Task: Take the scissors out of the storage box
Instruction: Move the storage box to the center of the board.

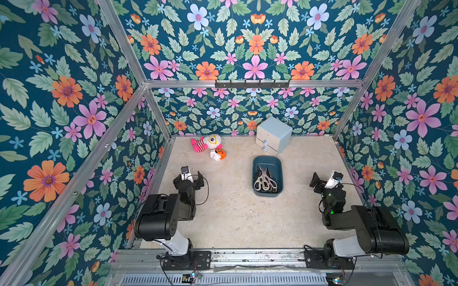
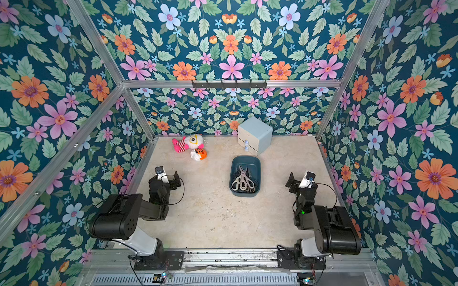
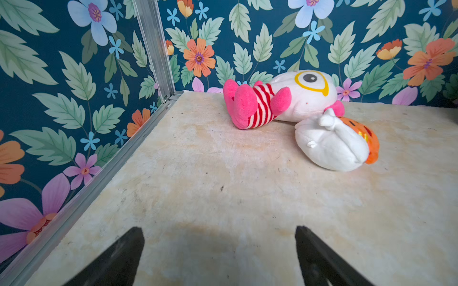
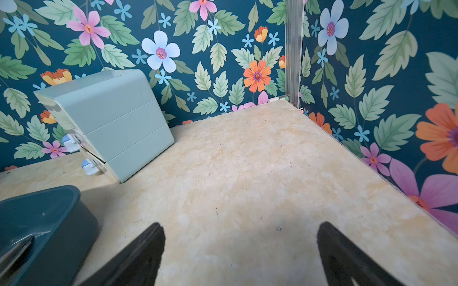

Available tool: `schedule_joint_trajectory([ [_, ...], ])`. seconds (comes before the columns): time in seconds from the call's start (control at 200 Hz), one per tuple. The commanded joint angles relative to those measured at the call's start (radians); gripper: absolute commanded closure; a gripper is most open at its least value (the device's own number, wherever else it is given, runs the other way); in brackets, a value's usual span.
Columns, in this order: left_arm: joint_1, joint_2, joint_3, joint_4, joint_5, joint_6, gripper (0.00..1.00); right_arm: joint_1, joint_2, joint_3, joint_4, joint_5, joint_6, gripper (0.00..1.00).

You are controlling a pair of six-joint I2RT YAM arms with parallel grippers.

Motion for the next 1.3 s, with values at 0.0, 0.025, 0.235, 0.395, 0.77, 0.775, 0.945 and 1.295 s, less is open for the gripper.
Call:
schedule_joint_trajectory([
  [0.0,0.002,-0.001,0.003,0.021,0.0,0.005,0.01,0.001,0.001,0.002,0.049,0.007,-0.01,0.01],
  [0.025,0.002,-0.001,0.002,0.02,0.0,0.004,0.01,0.0,0.001,0.002,0.049,0.007,-0.009,0.01],
  [0.235,0.002,-0.002,0.001,0.024,0.0,0.004,0.01,0.0,0.001,0.002,0.049,0.007,-0.009,0.01],
  [0.395,0.002,-0.004,0.0,0.025,0.001,0.004,0.01,0.001,0.001,0.002,0.049,0.007,-0.009,0.01],
  [0.77,0.001,-0.005,-0.006,0.033,-0.002,0.006,0.01,0.004,0.0,-0.007,0.066,-0.028,-0.03,0.01],
  [0.775,0.001,-0.006,-0.005,0.034,-0.005,0.007,0.01,0.005,0.0,-0.008,0.069,-0.026,-0.031,0.01],
  [0.945,-0.026,-0.127,0.196,-0.426,-0.095,-0.017,0.01,0.015,-0.139,0.007,-0.075,0.092,0.007,0.01],
  [1.295,-0.245,-0.177,0.54,-1.05,-0.119,-0.406,0.0,0.014,-0.319,0.417,-0.931,-0.018,0.269,0.01],
])
